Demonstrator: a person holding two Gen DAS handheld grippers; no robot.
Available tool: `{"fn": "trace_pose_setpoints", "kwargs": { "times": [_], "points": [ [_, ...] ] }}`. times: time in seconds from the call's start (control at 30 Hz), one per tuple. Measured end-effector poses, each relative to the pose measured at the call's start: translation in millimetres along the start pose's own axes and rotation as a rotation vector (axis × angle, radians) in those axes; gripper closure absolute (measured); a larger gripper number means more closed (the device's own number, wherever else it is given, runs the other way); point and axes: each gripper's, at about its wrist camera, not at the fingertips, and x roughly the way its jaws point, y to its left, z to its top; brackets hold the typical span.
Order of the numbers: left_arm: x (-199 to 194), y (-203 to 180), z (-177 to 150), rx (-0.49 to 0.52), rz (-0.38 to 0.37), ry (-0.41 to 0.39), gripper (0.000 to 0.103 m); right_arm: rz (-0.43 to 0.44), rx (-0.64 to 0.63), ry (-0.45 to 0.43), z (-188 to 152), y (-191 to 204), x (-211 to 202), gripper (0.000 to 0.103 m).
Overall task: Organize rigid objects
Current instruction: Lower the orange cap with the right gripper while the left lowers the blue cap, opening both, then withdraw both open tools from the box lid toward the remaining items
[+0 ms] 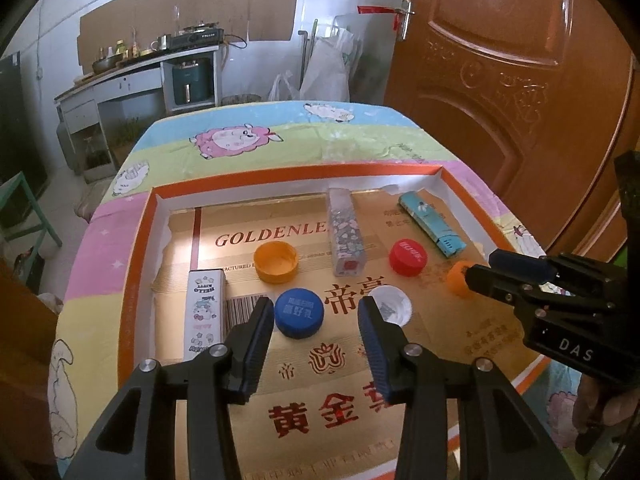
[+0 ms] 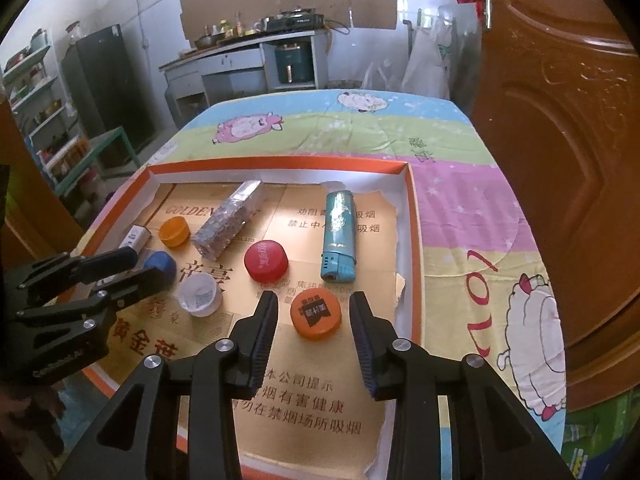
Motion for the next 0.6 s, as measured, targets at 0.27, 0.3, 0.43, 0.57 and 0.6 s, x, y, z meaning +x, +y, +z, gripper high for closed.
{"fn": "trace_pose_setpoints", "kwargs": {
  "times": [0.27, 0.3, 0.43, 0.57, 0.6],
  "points": [
    [-19, -6, -4, -0.001, -0.005, -0.019, 0.059, 0.002, 0.015, -0.006, -9, 1, -18, 0.065],
    [-20, -6, -5, -0.001, -0.005, -0.021, 0.059, 0.002, 0.017, -0.009, -9, 1, -21, 0.065],
    [-31, -8, -8, -0.003, -0.006, -0.032, 0.059, -0.001, 0.017, -0.023, -11, 4, -33, 0.065],
    [-43, -10, -11, -0.004, -0.005, -0.043, 0.059, -0.003, 0.013, -0.035, -12, 7, -45, 0.065],
    [-46, -10, -12, -0.004, -0.005, -0.046, 0.059, -0.002, 0.012, -0.039, -13, 8, -49, 0.065]
  ]
}}
